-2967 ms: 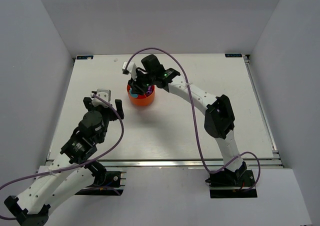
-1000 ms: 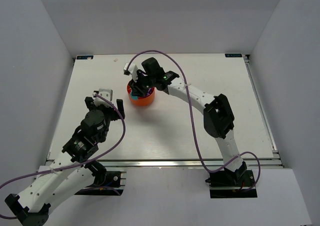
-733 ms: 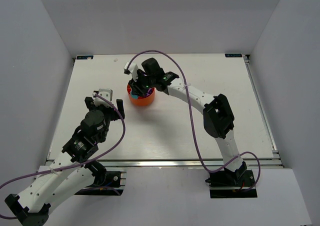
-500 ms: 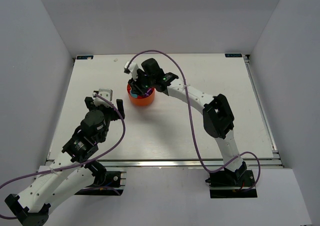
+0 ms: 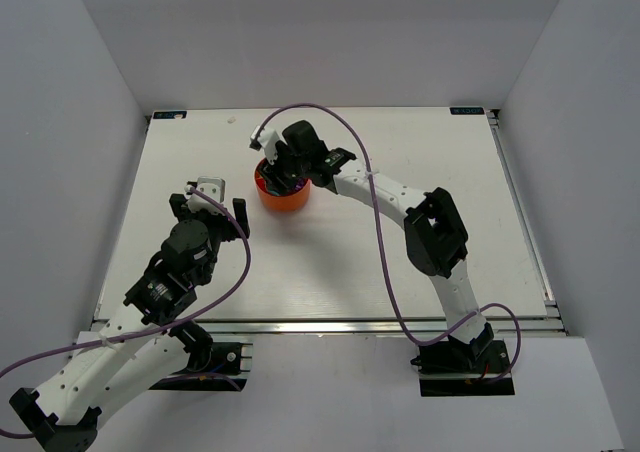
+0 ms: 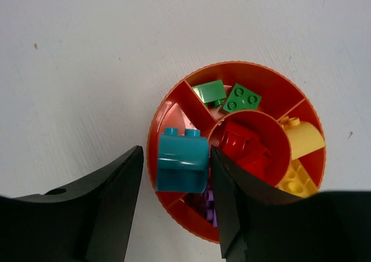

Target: Sort the legos into containers by color

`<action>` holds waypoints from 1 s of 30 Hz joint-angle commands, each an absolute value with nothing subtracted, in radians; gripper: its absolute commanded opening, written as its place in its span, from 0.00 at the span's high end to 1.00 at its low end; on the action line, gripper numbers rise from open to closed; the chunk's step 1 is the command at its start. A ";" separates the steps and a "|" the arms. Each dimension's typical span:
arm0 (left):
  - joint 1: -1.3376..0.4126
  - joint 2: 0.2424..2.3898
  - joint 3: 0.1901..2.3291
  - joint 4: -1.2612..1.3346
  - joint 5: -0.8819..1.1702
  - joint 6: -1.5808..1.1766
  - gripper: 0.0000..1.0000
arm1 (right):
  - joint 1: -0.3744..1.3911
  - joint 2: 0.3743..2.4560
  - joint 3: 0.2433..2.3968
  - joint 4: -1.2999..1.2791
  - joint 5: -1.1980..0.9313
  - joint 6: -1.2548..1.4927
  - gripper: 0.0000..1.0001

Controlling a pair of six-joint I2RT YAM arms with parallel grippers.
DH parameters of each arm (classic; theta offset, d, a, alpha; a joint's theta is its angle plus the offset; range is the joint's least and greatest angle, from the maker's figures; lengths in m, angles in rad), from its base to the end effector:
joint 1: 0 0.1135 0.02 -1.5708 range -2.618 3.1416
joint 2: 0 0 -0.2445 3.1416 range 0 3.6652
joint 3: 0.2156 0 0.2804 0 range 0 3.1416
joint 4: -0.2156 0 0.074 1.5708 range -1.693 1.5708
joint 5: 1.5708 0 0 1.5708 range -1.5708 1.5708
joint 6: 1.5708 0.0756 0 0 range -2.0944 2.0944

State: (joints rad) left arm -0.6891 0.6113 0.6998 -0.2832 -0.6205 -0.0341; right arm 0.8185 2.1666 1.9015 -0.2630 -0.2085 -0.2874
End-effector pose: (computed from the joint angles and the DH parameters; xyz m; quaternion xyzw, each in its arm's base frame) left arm 0.1979 -0.1061 0.3116 0.0531 0.7589 0.0067 0.6490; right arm 0.3747 0.4233 0.2274 -0.4971 0.7067 0.2171 0.4543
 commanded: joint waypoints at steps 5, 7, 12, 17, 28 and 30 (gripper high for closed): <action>-0.692 0.606 0.695 -0.275 -0.612 -0.035 0.02 | 0.821 2.141 1.916 -0.275 -0.250 -0.261 0.37; -0.692 0.606 0.695 -0.273 -0.606 -0.035 0.02 | 0.819 2.122 1.919 -0.281 -0.258 -0.245 0.37; -0.692 0.607 0.693 -0.270 -0.591 -0.035 0.02 | 0.805 2.069 1.930 -0.305 -0.247 -0.204 0.42; -0.692 0.617 0.692 -0.258 -0.485 -0.034 0.03 | 0.717 1.909 1.795 -0.281 -0.190 -0.099 0.95; -0.692 0.679 0.709 -0.253 -0.229 -0.026 0.83 | 0.336 1.785 1.471 -0.314 -0.393 -0.008 0.29; -0.692 0.709 0.713 -0.256 -0.177 -0.025 0.44 | 0.272 1.830 1.499 -0.353 -0.419 -0.008 0.24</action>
State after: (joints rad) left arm -0.6891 0.6880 0.6994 -0.2607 -0.2897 -0.0212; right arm 0.3214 1.7649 1.4910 -0.2813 -0.3439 -0.0280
